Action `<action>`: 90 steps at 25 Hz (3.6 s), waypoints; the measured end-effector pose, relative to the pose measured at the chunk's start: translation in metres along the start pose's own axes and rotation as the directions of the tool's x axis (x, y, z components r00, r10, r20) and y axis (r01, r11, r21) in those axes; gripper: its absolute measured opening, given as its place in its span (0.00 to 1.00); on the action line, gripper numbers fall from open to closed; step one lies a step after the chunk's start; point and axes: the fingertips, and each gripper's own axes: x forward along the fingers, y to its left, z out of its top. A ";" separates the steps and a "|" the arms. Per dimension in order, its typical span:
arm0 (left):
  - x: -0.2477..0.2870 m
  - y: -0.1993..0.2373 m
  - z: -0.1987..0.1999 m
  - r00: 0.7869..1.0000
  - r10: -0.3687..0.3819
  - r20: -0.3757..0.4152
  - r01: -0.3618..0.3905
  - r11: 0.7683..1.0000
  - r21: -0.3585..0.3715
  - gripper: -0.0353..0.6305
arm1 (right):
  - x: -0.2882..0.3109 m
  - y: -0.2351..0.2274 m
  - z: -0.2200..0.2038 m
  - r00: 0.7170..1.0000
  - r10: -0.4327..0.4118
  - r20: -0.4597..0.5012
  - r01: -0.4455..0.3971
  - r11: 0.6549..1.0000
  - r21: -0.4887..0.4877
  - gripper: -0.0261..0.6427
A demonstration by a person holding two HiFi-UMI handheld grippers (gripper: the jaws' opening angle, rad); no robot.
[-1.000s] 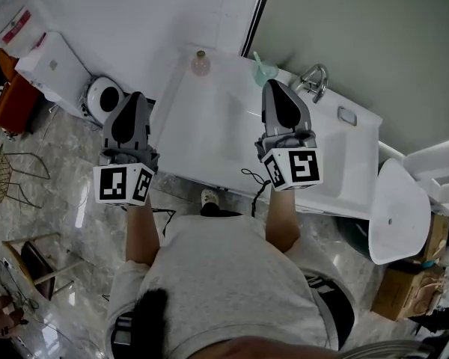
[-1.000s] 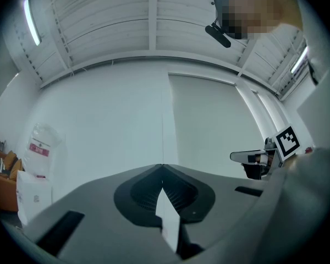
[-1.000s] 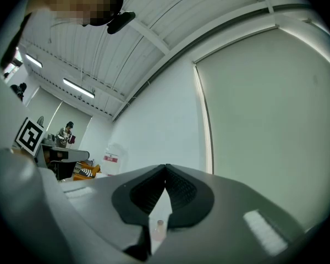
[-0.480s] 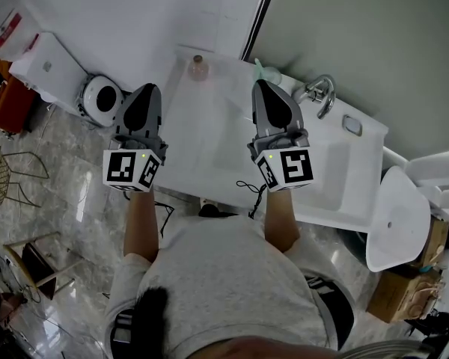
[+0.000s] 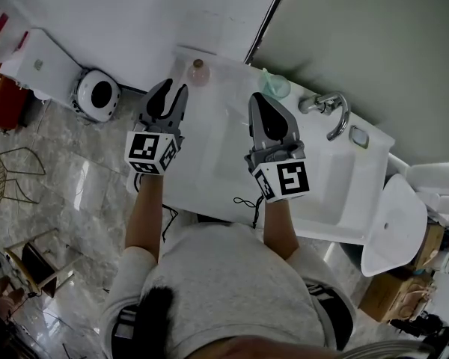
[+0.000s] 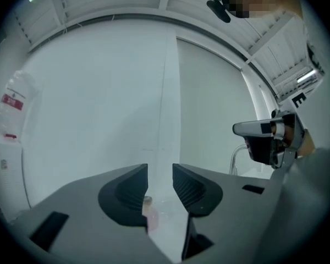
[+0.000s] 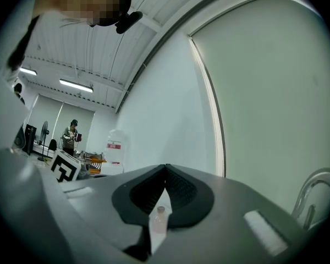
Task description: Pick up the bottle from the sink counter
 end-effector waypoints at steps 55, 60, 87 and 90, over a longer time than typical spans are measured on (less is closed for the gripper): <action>0.088 0.017 -0.069 0.984 0.028 -0.176 -0.014 0.997 0.081 0.26 | 0.006 -0.019 -0.065 0.988 -0.017 -0.153 0.022 0.999 0.033 0.05; 0.048 0.011 -0.041 0.985 0.027 -0.168 -0.021 0.999 0.036 0.26 | -0.003 -0.003 -0.052 0.991 -0.020 -0.136 0.023 0.999 0.023 0.05; -0.171 -0.042 0.076 1.000 0.025 -0.019 -0.024 0.998 0.066 0.27 | -0.103 0.086 0.035 0.997 -0.078 -0.013 0.077 0.995 -0.058 0.05; -0.195 -0.050 0.083 1.000 0.029 -0.011 -0.028 0.996 0.081 0.27 | -0.119 0.099 0.044 0.997 -0.076 -0.003 0.076 0.995 -0.067 0.05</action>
